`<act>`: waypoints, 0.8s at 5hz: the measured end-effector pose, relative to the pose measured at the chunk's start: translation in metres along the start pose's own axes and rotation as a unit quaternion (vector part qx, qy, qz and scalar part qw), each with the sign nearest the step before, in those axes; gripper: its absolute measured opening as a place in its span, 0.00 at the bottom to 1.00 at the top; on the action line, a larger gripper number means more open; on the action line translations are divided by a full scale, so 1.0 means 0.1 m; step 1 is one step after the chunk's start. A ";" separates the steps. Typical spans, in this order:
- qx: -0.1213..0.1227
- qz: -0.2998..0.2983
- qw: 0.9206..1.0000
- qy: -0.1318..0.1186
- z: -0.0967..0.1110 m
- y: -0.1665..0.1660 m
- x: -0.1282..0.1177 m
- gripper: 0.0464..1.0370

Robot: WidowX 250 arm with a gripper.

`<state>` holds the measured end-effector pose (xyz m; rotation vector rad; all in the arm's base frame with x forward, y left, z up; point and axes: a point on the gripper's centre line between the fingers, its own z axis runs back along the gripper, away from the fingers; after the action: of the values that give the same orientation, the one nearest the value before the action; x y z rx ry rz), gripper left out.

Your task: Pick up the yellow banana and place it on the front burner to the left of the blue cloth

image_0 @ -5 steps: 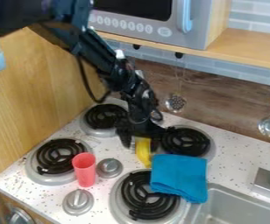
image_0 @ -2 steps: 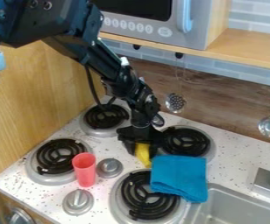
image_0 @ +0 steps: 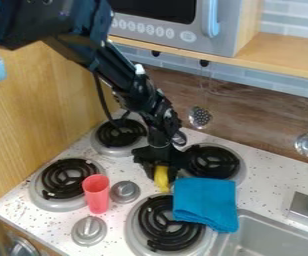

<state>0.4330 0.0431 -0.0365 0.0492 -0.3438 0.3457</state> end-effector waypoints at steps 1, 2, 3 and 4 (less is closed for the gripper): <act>0.008 0.022 1.000 0.004 0.37 0.19 -0.09 0.54; 0.054 0.047 0.997 -0.003 0.77 0.49 -0.23 0.54; 0.090 0.069 0.993 -0.022 1.23 0.67 -0.34 0.54; 0.081 0.095 0.992 0.000 1.44 0.68 -0.56 0.54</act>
<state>0.3137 0.0735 0.0795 0.1763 -0.3200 0.5617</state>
